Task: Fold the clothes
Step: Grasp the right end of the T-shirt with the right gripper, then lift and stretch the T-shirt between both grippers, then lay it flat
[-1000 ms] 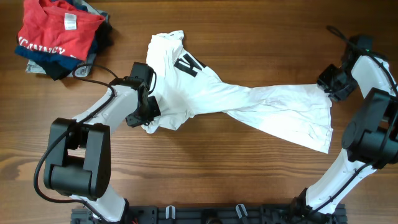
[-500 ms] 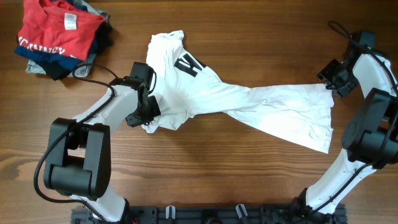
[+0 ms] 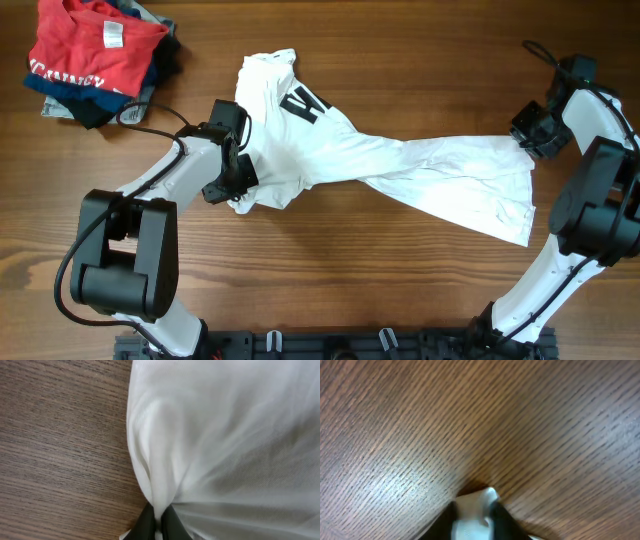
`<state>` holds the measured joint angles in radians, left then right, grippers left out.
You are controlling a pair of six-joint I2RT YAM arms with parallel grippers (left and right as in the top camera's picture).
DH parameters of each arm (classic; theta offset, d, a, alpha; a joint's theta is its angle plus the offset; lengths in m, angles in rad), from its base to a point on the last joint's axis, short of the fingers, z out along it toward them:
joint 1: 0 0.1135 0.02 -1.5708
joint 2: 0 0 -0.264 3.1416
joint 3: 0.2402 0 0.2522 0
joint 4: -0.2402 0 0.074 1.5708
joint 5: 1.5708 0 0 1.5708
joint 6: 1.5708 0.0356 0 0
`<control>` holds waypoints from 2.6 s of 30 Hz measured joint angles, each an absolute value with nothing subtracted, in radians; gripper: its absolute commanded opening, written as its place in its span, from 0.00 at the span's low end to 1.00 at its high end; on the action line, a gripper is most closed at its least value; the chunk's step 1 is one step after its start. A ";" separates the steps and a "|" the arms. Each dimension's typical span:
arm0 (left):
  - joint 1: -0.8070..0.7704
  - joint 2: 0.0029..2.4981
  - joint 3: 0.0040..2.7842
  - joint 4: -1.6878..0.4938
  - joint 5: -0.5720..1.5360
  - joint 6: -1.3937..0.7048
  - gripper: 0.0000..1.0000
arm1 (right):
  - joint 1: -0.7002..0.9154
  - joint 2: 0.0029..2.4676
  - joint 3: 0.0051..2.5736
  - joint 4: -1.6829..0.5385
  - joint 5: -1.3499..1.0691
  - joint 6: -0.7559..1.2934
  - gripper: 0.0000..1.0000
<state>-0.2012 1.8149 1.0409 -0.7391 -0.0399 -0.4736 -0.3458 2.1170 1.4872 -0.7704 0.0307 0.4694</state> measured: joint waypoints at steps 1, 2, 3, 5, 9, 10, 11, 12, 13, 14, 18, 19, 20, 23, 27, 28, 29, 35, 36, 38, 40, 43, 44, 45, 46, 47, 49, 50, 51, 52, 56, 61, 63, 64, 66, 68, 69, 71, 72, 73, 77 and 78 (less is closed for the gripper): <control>-0.201 1.815 1.041 -0.740 -0.040 -0.474 0.04 | -0.346 2.117 1.488 -0.774 0.031 0.469 0.05; -0.201 1.815 1.041 -0.742 -0.040 -0.474 0.04 | -0.346 2.117 1.492 -0.786 0.031 0.472 0.04; -0.201 1.815 1.041 -0.743 -0.040 -0.474 0.04 | -0.346 2.117 1.499 -0.799 0.031 0.474 0.04; -0.201 1.815 1.041 -0.744 -0.040 -0.474 0.04 | -0.346 2.115 1.507 -0.812 0.031 0.477 0.04; -0.201 1.809 1.040 -0.768 -0.041 -0.474 0.04 | -0.346 2.059 1.508 -0.842 0.038 0.492 0.05; -0.201 1.798 1.037 -0.781 -0.041 -0.474 0.04 | -0.346 2.029 1.508 -0.855 0.046 0.498 0.05; -0.201 1.784 1.036 -0.790 -0.041 -0.474 0.04 | -0.346 1.994 1.508 -0.866 0.052 0.505 0.05; -0.201 1.750 1.035 -0.804 -0.043 -0.473 0.04 | -0.346 1.957 1.508 -0.875 0.054 0.509 0.05; -0.201 1.724 1.035 -0.809 -0.044 -0.473 0.04 | -0.346 1.928 1.508 -0.883 0.054 0.512 0.05; -0.201 1.687 1.035 -0.819 -0.046 -0.474 0.04 | -0.346 1.898 1.509 -0.894 0.053 0.516 0.04; -0.201 1.528 1.035 -0.886 -0.048 -0.474 0.04 | -0.346 1.794 1.512 -0.966 0.053 0.536 0.04; -0.201 1.482 1.035 -0.905 -0.049 -0.474 0.04 | -0.346 1.774 1.512 -0.986 0.053 0.539 0.04; -0.201 1.437 1.035 -0.921 -0.049 -0.473 0.04 | -0.346 1.747 1.512 -0.999 0.053 0.542 0.04; -0.201 1.275 1.035 -0.982 -0.055 -0.474 0.04 | -0.346 1.633 1.512 -1.047 0.053 0.547 0.05; -0.201 1.034 1.033 -1.040 -0.056 -0.474 0.04 | -0.346 1.441 1.513 -1.095 0.052 0.550 0.07; -0.201 0.993 1.033 -1.041 -0.056 -0.474 0.04 | -0.346 1.385 1.514 -1.105 0.052 0.550 0.06; -0.201 0.888 1.034 -1.046 -0.056 -0.474 0.04 | -0.346 1.369 1.514 -1.106 0.052 0.550 0.04; -0.201 0.649 1.186 -1.138 -0.056 -0.474 0.04 | -0.346 1.150 1.515 -1.126 0.017 0.542 0.04; -0.201 0.632 1.249 -1.148 -0.056 -0.474 0.04 | -0.346 1.115 1.515 -1.124 -0.003 0.537 0.04; -0.201 0.624 1.337 -1.168 -0.056 -0.474 0.04 | -0.346 1.076 1.516 -1.122 -0.035 0.533 0.04; -0.201 0.626 1.410 -1.178 -0.056 -0.474 0.04 | -0.346 1.048 1.518 -1.123 -0.080 0.522 0.04; -0.201 0.653 1.502 -1.188 -0.065 -0.474 0.04 | -0.346 1.040 1.551 -1.138 -0.124 0.511 0.04; -0.201 0.668 1.541 -1.190 -0.073 -0.473 0.04 | -0.346 1.042 1.574 -1.152 -0.131 0.508 0.04; -0.201 0.686 1.586 -1.187 -0.080 -0.472 0.04 | -0.346 1.043 1.604 -1.162 -0.136 0.505 0.04; -0.201 0.704 1.631 -1.185 -0.084 -0.472 0.04 | -0.346 1.043 1.650 -1.168 -0.140 0.503 0.04; -0.201 0.723 1.678 -1.185 -0.086 -0.469 0.04 | -0.346 1.043 1.693 -1.172 -0.143 0.500 0.04; -0.201 0.751 1.748 -1.167 -0.096 -0.469 0.04 | -0.346 1.039 1.786 -1.174 -0.149 0.500 0.04; -0.201 0.764 1.771 -1.143 -0.114 -0.468 0.04 | -0.346 1.036 1.818 -1.171 -0.150 0.500 0.04; -0.201 0.776 1.785 -1.119 -0.137 -0.467 0.04 | -0.346 1.032 1.842 -1.159 -0.150 0.500 0.04; -0.201 0.793 1.793 -1.084 -0.171 -0.461 0.04 | -0.346 1.028 1.859 -1.136 -0.150 0.501 0.04; -0.201 0.905 1.802 -0.971 -0.264 -0.405 0.04 | -0.346 1.073 1.877 -1.088 -0.150 0.516 0.04; -0.201 1.255 1.806 -0.841 -0.295 -0.370 0.04 | -0.346 1.337 1.877 -1.016 -0.153 0.530 0.04; -0.201 1.414 1.806 -0.776 -0.299 -0.364 0.04 | -0.346 1.449 1.875 -1.000 -0.153 0.525 0.04; -0.201 1.493 1.806 -0.740 -0.299 -0.362 0.04 | -0.346 1.509 1.872 -0.987 -0.153 0.520 0.04; -0.201 1.684 1.803 -0.633 -0.298 -0.359 0.04 | -0.345 1.605 1.871 -0.954 -0.154 0.518 0.05; -0.201 1.831 1.800 -0.501 -0.299 -0.356 0.07 | -0.345 1.685 1.871 -0.892 -0.157 0.515 0.12; -0.201 1.890 1.799 -0.462 -0.300 -0.357 0.07 | -0.344 1.722 1.871 -0.870 -0.157 0.506 0.14; -0.201 1.978 1.799 -0.419 -0.303 -0.356 0.23 | -0.343 1.786 1.871 -0.850 -0.156 0.479 0.70; -0.201 2.003 1.799 -0.417 -0.310 -0.356 0.57 | -0.343 1.807 1.871 -0.851 -0.156 0.466 1.00; -0.201 2.024 1.799 -0.417 -0.318 -0.356 0.99 | -0.343 1.826 1.871 -0.852 -0.155 0.460 1.00; -0.201 2.027 1.798 -0.422 -0.332 -0.353 1.00 | -0.343 1.832 1.871 -0.854 -0.156 0.443 1.00; -0.201 2.026 1.799 -0.436 -0.333 -0.353 1.00 | -0.343 1.832 1.871 -0.865 -0.156 0.443 1.00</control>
